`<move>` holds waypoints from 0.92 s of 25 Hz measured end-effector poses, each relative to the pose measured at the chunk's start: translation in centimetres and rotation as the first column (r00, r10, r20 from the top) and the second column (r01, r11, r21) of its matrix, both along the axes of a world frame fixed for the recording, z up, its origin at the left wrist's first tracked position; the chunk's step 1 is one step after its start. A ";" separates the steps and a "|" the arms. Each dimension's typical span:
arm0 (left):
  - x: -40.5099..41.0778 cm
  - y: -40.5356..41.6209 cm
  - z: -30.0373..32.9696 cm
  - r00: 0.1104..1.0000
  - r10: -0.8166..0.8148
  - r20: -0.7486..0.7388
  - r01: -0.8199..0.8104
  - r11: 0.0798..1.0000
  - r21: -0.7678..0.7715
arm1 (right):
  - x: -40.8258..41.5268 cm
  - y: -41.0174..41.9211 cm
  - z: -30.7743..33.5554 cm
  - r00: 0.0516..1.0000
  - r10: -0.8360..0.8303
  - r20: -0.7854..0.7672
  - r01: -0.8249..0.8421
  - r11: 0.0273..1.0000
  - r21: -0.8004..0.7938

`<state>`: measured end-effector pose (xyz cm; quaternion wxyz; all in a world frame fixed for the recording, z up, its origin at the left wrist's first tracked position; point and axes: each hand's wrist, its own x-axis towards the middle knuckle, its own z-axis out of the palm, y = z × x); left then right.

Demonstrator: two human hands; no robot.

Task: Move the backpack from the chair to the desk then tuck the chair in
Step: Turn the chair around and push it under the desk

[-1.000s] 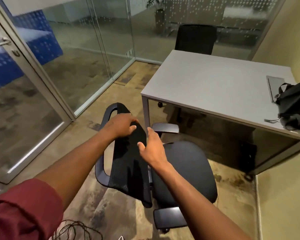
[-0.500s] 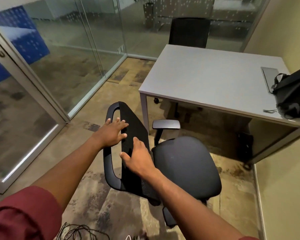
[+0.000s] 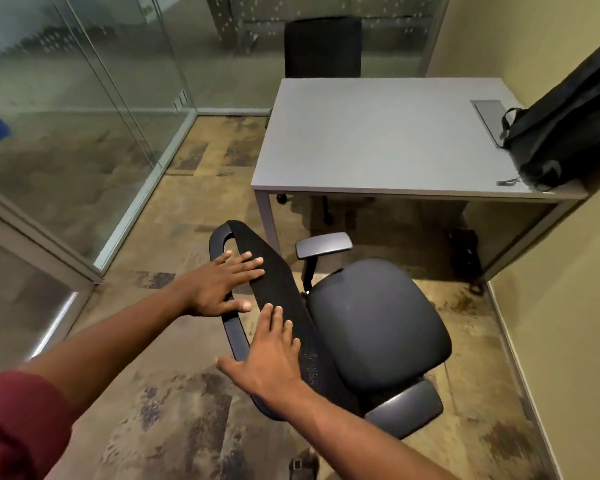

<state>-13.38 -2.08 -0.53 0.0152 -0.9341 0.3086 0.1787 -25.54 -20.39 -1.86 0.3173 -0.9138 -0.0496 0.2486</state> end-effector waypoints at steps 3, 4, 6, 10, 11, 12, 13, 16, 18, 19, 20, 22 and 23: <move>1.0 1.8 -0.4 0.988 -0.152 0.010 0.152 0.988 0.005 | -0.1 1.4 -0.2 0.998 -0.035 0.051 0.040 0.994 -0.104; 1.3 2.1 -0.6 0.981 -0.192 0.016 0.192 0.981 -0.003 | -0.1 1.6 -0.2 0.997 -0.039 0.065 0.048 0.990 -0.131; 1.9 2.5 -0.9 0.965 -0.261 0.029 0.262 0.965 -0.030 | -0.1 1.8 -0.3 0.996 -0.042 0.079 0.054 0.985 -0.162; 3.0 2.4 -1.3 0.939 -0.340 0.057 0.342 0.938 -0.047 | 0.5 1.9 -0.5 0.997 -0.021 0.076 0.034 0.983 -0.179; 3.1 2.3 -1.4 0.939 -0.338 0.060 0.340 0.939 -0.045 | 0.7 1.9 -0.6 0.997 -0.021 0.076 0.034 0.983 -0.178; 3.1 2.1 -1.5 0.942 -0.327 0.070 0.331 0.943 -0.047 | 0.8 1.8 -0.6 0.997 -0.020 0.077 0.034 0.983 -0.179; 3.0 1.9 -1.6 0.947 -0.310 0.087 0.315 0.948 -0.054 | 0.9 1.6 -0.6 0.997 -0.017 0.079 0.031 0.983 -0.181; 2.6 1.2 -1.7 0.955 -0.259 0.143 0.273 0.958 -0.084 | 1.3 1.0 -0.7 0.996 0.006 0.084 0.010 0.983 -0.184; 2.3 0.6 -1.8 0.956 -0.236 0.171 0.256 0.961 -0.103 | 1.5 0.4 -0.8 0.996 0.020 0.083 -0.005 0.983 -0.184; 2.2 0.3 -1.8 0.958 -0.225 0.176 0.247 0.963 -0.109 | 1.7 0.0 -0.9 0.996 0.027 0.080 -0.011 0.982 -0.188; 2.1 -0.1 -1.8 0.961 -0.213 0.179 0.235 0.965 -0.116 | 1.8 -0.5 -1.0 0.996 0.031 0.079 -0.015 0.981 -0.192; 1.9 -1.0 -2.0 0.966 -0.184 0.183 0.209 0.969 -0.129 | 2.0 -1.7 -1.1 0.995 0.033 0.095 -0.014 0.980 -0.198; 1.8 -1.6 -2.1 0.967 -0.171 0.187 0.198 0.971 -0.133 | 2.1 -2.4 -1.1 0.994 0.037 0.104 -0.015 0.978 -0.207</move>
